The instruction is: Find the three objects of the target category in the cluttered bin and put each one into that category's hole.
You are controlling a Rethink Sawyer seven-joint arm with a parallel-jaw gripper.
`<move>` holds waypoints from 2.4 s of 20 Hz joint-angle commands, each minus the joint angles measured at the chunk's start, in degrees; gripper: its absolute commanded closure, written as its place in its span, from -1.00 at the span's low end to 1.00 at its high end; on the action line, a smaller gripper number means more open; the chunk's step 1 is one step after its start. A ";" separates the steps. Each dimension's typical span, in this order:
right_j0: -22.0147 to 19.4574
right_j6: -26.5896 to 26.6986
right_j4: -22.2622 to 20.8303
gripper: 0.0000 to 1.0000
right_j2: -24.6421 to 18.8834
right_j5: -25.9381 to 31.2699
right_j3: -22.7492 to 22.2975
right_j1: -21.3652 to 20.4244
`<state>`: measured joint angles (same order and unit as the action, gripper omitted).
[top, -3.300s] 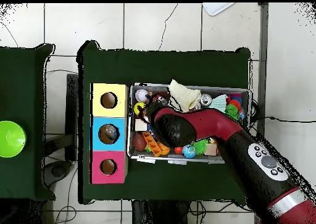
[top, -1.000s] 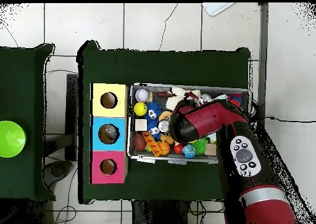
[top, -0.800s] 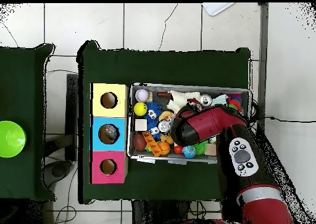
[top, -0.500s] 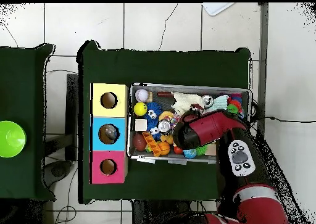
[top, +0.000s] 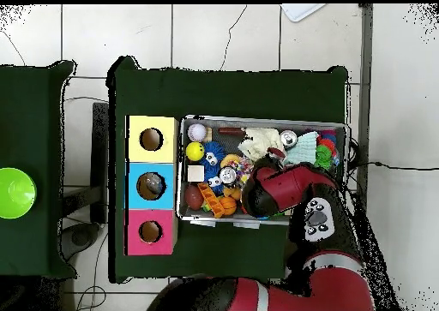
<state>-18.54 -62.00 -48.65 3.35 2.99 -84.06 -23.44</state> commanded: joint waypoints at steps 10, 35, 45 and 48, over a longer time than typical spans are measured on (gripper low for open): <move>-16.96 -2.61 19.28 1.00 -16.87 24.60 -14.58 -0.12; -19.27 -4.35 32.11 1.00 -22.57 30.92 -19.25 -1.54; -20.60 -4.89 35.33 1.00 -23.70 33.19 -21.06 -0.17; -21.48 -6.10 37.37 1.00 -24.50 32.84 -22.87 0.42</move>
<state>-39.34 -62.73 -14.48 -15.68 22.63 -96.30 -28.05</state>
